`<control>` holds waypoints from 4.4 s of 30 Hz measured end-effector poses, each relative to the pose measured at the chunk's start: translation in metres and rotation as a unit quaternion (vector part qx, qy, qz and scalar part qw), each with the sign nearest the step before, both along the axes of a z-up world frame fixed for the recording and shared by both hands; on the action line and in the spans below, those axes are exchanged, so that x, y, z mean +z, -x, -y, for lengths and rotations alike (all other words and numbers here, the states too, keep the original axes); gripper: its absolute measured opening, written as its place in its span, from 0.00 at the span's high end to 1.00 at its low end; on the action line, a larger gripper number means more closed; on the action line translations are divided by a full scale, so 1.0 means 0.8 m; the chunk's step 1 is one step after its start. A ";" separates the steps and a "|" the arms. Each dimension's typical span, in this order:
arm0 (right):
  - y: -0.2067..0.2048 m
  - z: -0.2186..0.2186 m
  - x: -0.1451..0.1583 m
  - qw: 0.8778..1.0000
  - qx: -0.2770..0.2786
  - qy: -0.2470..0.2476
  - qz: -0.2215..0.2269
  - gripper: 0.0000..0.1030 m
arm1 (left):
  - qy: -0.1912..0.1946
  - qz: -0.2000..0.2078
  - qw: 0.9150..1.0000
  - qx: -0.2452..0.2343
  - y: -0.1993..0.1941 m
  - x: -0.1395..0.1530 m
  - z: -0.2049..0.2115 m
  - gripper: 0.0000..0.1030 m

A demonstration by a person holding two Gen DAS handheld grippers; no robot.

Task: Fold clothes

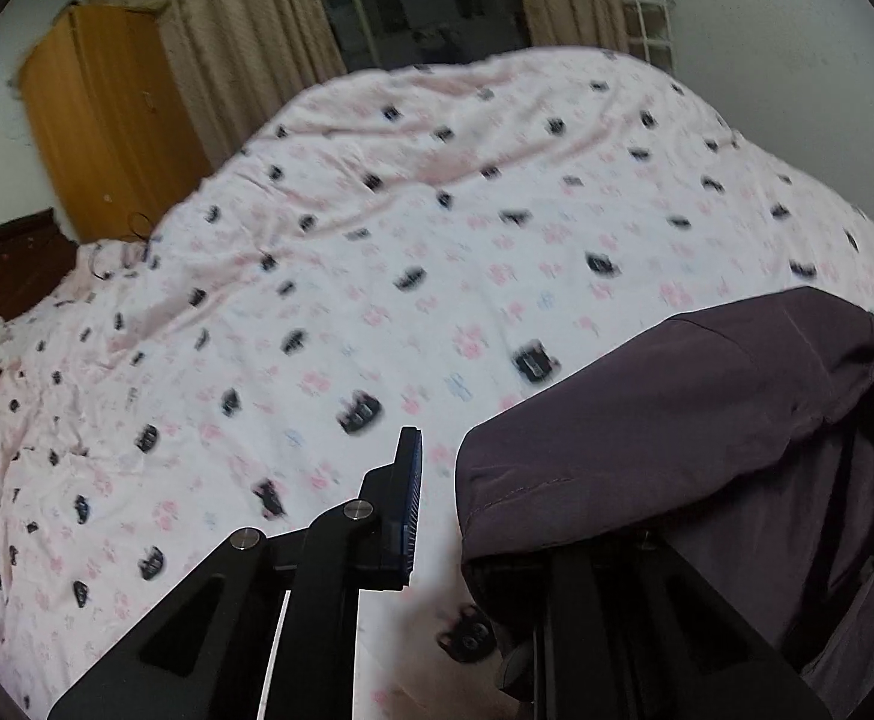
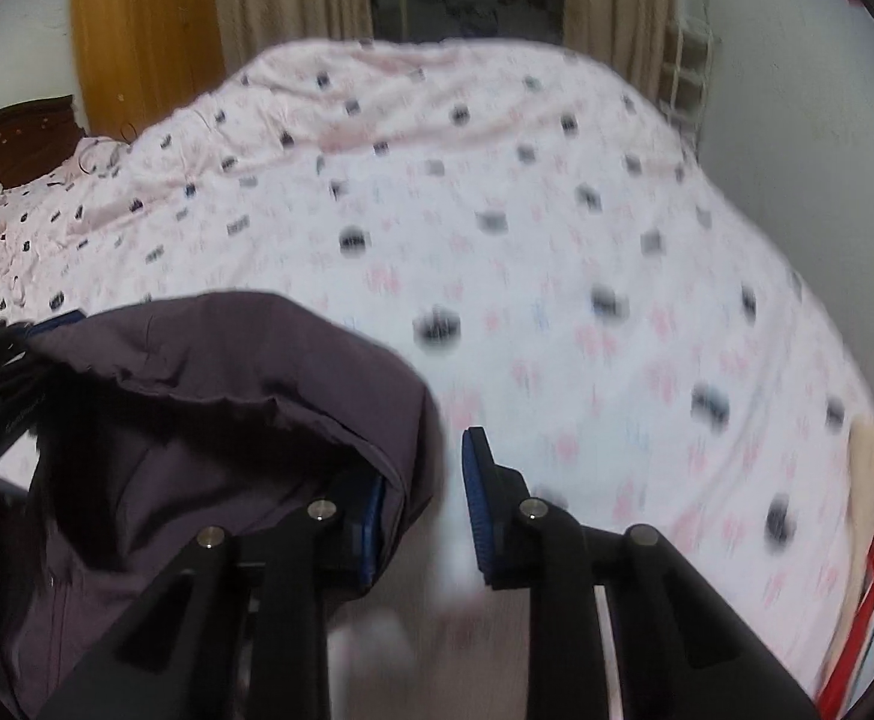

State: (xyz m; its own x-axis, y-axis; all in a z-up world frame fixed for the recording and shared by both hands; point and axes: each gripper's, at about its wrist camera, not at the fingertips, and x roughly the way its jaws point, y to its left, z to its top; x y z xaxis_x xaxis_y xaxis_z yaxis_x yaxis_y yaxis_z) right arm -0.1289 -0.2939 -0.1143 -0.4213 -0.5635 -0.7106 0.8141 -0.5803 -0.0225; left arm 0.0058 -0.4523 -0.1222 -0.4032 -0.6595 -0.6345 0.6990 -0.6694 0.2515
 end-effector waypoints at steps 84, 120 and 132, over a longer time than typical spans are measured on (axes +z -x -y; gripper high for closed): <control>0.019 0.194 -0.012 0.931 0.191 -0.008 0.312 0.09 | -0.235 -0.278 0.926 -0.096 -0.247 0.028 0.045 0.26; 0.053 0.230 -0.004 0.884 0.261 0.042 0.385 0.79 | -0.297 -0.196 0.934 -0.033 -0.105 0.022 0.175 0.88; 0.055 0.241 -0.065 0.938 0.195 -0.045 0.284 0.83 | -0.140 -0.017 0.985 0.098 -0.069 -0.068 0.238 0.88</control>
